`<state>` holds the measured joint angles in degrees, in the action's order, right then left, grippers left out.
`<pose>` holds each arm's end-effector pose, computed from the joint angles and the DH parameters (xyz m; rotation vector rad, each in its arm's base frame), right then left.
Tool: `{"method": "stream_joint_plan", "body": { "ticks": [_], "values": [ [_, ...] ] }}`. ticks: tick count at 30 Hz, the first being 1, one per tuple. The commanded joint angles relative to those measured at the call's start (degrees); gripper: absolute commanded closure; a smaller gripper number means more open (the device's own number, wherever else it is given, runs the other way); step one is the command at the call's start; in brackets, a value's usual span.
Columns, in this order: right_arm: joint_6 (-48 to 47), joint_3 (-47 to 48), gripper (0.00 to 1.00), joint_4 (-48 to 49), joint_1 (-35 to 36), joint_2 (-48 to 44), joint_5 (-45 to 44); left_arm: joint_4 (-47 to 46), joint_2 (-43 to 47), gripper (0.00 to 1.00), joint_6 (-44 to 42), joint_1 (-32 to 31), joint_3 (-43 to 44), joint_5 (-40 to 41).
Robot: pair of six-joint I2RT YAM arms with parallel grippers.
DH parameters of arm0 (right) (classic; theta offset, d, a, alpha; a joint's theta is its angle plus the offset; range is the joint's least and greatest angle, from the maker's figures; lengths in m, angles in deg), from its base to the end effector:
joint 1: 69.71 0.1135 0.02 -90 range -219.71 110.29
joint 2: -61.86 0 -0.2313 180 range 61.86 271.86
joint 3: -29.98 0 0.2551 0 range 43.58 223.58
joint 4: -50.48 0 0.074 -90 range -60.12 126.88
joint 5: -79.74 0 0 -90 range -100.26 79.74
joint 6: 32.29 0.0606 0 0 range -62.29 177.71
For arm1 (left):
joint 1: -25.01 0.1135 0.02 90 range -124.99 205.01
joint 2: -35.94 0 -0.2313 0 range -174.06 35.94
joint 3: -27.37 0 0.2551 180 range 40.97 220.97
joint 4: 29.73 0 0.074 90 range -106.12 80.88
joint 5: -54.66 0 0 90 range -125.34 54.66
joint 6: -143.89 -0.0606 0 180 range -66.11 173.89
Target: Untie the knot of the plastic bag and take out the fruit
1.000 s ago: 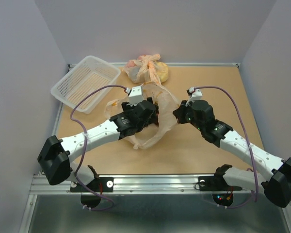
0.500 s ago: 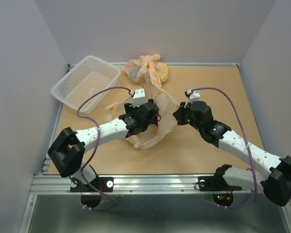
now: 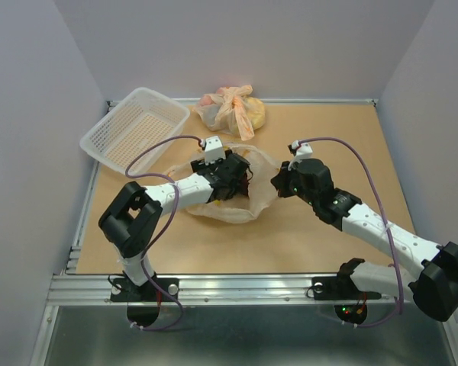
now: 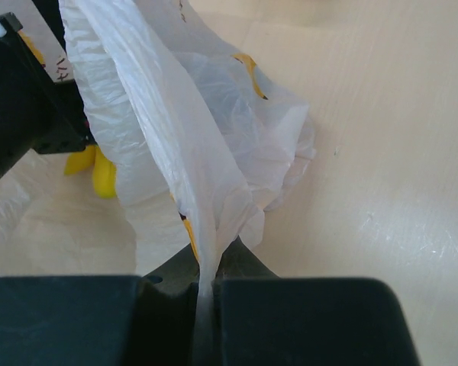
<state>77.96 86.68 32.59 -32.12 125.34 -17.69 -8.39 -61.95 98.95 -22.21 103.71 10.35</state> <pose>0.2361 0.1718 0.2344 -0.2229 2.0231 0.5149 0.2860 -0.2452 0.1697 -0.3349 2.0392 -0.0456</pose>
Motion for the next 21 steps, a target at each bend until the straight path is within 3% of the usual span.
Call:
{"method": "stream_joint_plan", "body": {
  "ticks": [1,6,15,21],
  "values": [
    [-1.2,-1.0,1.00,2.6,0.2,-0.4,0.4,6.4,1.0,0.05,1.7,3.2,2.6,6.7],
    [-1.4,-1.1,1.00,2.9,0.2,-0.6,0.2,6.5,7.7,0.03,-1.0,2.0,1.5,4.7],
    [-1.6,-0.9,1.00,3.3,0.2,-0.4,1.1,4.8,13.6,0.06,-0.6,-11.0,1.4,3.3],
    [-1.6,-0.9,1.00,3.3,0.1,-0.8,1.4,0.8,11.5,0.10,-2.7,-10.9,1.3,4.3]
  ]
}}
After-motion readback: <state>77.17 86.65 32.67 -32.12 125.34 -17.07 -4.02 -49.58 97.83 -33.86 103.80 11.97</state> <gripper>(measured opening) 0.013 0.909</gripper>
